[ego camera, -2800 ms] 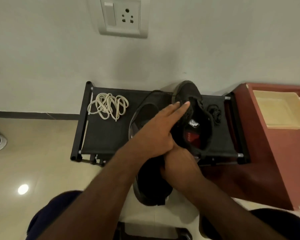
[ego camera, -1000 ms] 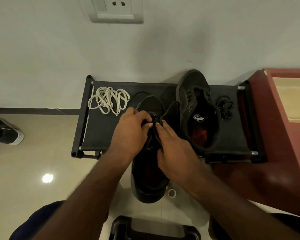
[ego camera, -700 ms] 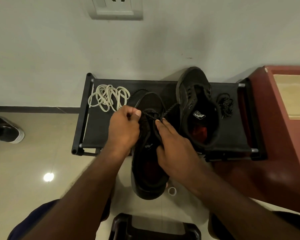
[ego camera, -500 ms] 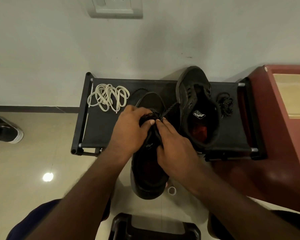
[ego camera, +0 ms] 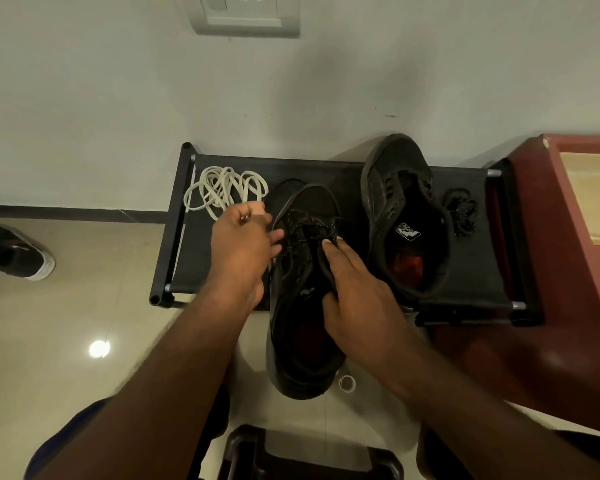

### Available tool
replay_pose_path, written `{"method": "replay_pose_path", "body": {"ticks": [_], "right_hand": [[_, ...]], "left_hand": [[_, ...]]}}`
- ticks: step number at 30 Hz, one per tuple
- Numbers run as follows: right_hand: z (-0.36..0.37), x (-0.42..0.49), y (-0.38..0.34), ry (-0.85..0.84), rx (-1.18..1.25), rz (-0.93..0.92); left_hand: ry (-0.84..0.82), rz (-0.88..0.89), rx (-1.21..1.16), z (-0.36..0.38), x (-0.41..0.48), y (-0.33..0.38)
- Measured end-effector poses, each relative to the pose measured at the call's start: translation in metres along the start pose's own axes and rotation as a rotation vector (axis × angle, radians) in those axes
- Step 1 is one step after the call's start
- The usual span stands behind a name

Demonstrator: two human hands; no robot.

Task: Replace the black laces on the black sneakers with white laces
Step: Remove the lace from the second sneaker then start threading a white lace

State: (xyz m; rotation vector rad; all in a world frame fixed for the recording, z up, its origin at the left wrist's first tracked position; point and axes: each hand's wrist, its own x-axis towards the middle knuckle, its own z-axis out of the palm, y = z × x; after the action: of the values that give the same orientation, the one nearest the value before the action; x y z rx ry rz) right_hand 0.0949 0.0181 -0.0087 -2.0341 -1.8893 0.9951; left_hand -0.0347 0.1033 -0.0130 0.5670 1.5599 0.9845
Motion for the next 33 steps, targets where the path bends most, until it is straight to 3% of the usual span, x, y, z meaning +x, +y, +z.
{"method": "replay_pose_path", "body": {"ticks": [3,6,11,14,17,24,33], "right_hand": [[0.003,-0.003,-0.001,0.026,0.069,-0.001],[0.006,-0.004,0.0,0.047,0.093,0.016],[0.006,-0.001,0.004,0.056,0.107,0.009],[0.006,-0.001,0.003,0.046,0.077,-0.038],[0.007,0.0,0.003,0.041,0.019,-0.075],[0.005,0.003,0.004,0.006,-0.015,-0.063],[0.007,0.006,0.005,-0.005,-0.011,-0.04]], "left_hand": [[0.075,0.082,0.022,-0.003,0.004,0.002],[0.096,0.345,0.202,-0.002,0.003,0.001],[-0.213,0.826,0.748,0.001,-0.003,-0.008],[-0.372,0.819,0.999,0.006,-0.004,-0.016],[-0.437,0.82,1.075,0.006,0.002,-0.015],[-0.42,0.798,1.173,0.013,0.014,-0.014],[-0.181,0.602,0.708,0.012,0.012,-0.013]]}}
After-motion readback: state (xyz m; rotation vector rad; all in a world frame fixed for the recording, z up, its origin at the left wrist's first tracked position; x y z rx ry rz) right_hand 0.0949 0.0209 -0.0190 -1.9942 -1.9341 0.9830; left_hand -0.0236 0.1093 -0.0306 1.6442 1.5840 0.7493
